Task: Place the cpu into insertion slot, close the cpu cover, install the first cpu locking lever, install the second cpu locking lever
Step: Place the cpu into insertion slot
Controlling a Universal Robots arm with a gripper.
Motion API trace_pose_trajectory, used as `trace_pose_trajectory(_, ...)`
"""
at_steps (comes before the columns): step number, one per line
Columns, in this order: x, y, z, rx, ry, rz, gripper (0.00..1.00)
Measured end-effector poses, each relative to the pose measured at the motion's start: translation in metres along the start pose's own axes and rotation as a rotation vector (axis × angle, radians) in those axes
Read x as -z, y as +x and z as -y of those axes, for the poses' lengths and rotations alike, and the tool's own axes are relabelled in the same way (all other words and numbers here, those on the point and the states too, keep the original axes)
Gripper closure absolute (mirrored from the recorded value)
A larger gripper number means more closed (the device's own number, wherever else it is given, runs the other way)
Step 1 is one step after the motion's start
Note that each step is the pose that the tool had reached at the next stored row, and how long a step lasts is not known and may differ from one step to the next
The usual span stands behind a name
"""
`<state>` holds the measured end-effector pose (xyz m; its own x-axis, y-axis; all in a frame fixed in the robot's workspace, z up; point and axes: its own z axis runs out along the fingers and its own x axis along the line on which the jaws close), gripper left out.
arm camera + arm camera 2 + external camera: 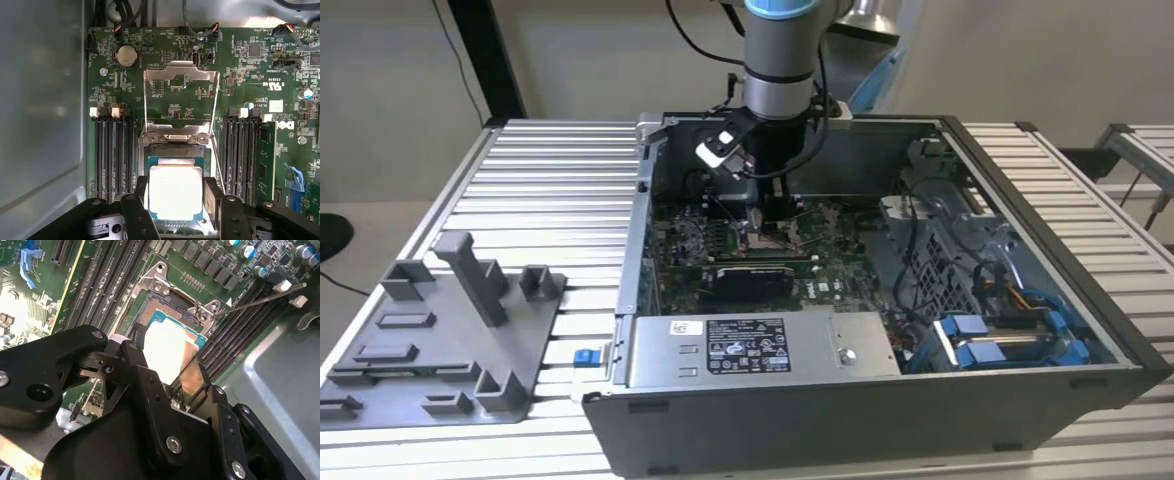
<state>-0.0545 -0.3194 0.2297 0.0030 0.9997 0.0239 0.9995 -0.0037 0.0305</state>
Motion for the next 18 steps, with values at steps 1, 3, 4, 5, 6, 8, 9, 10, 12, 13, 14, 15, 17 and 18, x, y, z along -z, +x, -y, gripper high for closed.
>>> trace_pose_trajectory(1,0.0,0.0,0.0,0.0,0.0,0.0,1.0)
trace_pose_trajectory(3,-0.0001,0.0,0.0,0.0,0.0,0.0,1.0)
trace_pose_trajectory(4,-0.0006,0.0001,-0.0001,0.0,-0.0003,-0.0004,1.0)
trace_pose_trajectory(5,-0.0013,0.0,-0.0001,0.0,-0.0002,-0.0004,1.0)
trace_pose_trajectory(6,-0.0023,0.0,0.0,0.0,-0.0001,-0.0002,1.0)
trace_pose_trajectory(8,-0.0044,-0.0001,0.0,-0.001,-0.0002,-0.0002,1.0)
trace_pose_trajectory(9,-0.0046,-0.0002,-0.0002,-0.001,0.0,-0.0001,1.0)
trace_pose_trajectory(10,-0.0046,-0.0002,-0.0006,-0.001,0.0002,0.0002,1.0)
trace_pose_trajectory(12,-0.0057,-0.0002,-0.0008,-0.001,-0.0002,-0.0003,1.0)
trace_pose_trajectory(13,-0.0066,-0.0002,-0.0008,-0.001,-0.0002,-0.0002,1.0)
trace_pose_trajectory(14,-0.0082,-0.0003,-0.0007,-0.002,-0.0001,-0.0001,1.0)
trace_pose_trajectory(15,-0.01,-0.0004,-0.0007,-0.002,-0.0001,0.0,1.0)
trace_pose_trajectory(17,-0.0123,-0.0005,-0.0007,-0.002,-0.0001,0.0,1.0)
trace_pose_trajectory(18,-0.0133,-0.0006,-0.0009,-0.002,-0.0002,-0.0001,1.0)
